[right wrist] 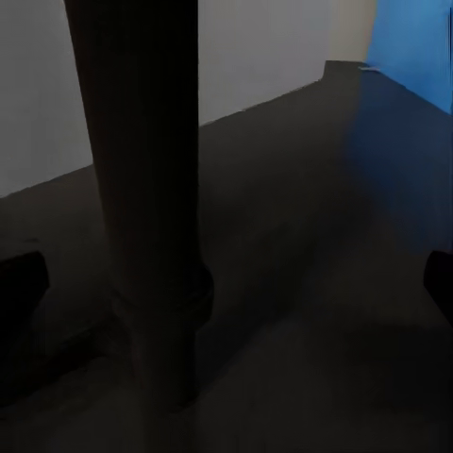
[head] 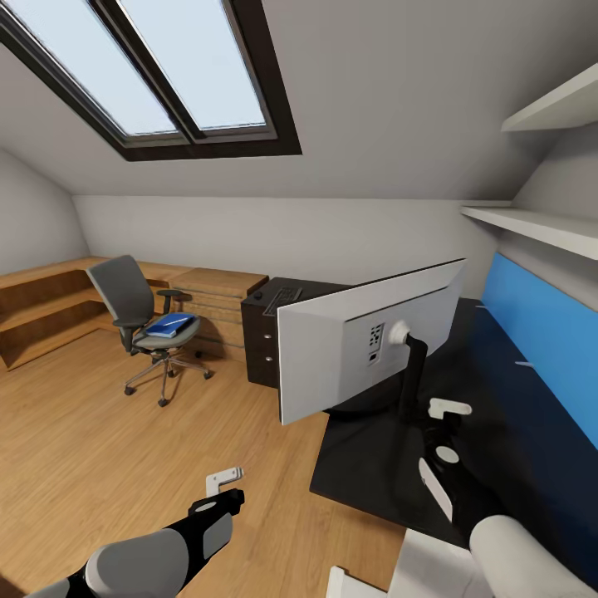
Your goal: In the bedroom, organize the workspace by keeping the computer under the desk, ensuring the monitor is on the desk, placing the keyboard on the desk next to the monitor, placing the mouse on the desk next to the keyboard, moving the folder from the swivel chair onto the desk next to the mouse, stacking the notebook on top of the folder with the pen on top of the notebook, and positioning the swivel chair next to the desk.
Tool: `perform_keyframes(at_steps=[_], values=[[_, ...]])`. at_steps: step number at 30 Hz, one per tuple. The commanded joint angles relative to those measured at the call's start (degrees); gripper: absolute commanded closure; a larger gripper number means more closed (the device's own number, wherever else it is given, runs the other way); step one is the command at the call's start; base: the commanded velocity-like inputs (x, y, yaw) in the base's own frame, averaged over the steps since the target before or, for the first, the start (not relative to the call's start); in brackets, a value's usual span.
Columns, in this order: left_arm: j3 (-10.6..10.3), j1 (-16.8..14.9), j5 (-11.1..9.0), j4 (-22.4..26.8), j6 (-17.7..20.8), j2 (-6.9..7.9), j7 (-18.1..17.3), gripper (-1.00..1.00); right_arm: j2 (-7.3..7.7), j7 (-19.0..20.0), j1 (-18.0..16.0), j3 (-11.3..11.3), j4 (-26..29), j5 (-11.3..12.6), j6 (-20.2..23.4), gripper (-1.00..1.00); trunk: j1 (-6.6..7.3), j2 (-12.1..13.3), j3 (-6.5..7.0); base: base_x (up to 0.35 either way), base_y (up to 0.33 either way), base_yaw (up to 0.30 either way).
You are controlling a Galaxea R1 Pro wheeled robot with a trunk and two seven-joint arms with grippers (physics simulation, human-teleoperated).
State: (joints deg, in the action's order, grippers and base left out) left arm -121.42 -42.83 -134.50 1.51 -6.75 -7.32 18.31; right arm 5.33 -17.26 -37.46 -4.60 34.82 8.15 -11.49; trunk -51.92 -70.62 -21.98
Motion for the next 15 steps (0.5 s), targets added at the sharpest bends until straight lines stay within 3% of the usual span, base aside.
perform_keyframes(at_steps=[1,15], values=[[-0.48,-0.06,-0.5,0.16,-0.28,0.02,0.32,-1.0,0.1,-0.37,-0.02,-0.14,0.72,0.62,-0.21,-1.0,0.0,-0.04,-0.07,0.0,0.0,0.0],[-0.54,-0.06,-0.5,0.16,-0.28,-0.04,0.15,-1.0,-0.24,-0.08,0.05,0.6,3.11,0.88,-0.11,-1.0,0.0,-0.04,-0.07,0.0,0.0,0.0]])
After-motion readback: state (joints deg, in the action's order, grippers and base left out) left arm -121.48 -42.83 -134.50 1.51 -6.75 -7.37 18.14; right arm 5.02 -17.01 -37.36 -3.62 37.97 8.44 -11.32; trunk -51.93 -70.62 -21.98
